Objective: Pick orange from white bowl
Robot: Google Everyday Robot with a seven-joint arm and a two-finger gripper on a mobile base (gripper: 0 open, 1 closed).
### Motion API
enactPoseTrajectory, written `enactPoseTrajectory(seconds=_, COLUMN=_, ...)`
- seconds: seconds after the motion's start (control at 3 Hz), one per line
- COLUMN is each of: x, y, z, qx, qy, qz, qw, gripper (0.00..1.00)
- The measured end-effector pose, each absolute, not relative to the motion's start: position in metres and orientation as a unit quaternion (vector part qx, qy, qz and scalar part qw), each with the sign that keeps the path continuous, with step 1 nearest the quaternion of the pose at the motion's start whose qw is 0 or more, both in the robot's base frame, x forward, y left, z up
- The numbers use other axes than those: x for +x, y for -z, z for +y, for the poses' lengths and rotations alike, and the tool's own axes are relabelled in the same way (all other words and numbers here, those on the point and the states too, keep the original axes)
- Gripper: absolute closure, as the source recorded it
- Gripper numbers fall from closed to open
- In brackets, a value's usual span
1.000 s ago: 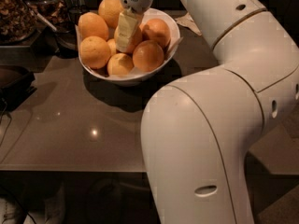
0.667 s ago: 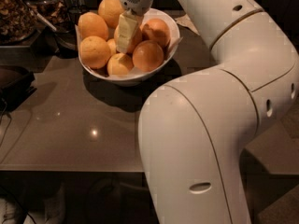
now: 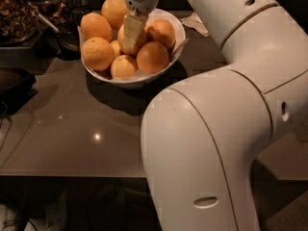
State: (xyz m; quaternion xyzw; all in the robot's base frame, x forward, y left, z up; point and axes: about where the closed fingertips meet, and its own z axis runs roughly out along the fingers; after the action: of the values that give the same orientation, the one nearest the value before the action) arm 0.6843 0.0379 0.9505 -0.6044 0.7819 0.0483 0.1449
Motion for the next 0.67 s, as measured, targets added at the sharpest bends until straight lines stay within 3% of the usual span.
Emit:
enactPoseTrajectory(seconds=0.33, x=0.6777, y=-0.9504, z=0.0372, qx=-0.613, qy=-0.059, qz=0.774, qw=0.151, gripper=0.9)
enactPoseTrajectory(seconds=0.67, x=0.6818, y=-0.9551, z=0.0405, qx=-0.615, qy=-0.054, qz=0.768, qw=0.17, gripper=1.0)
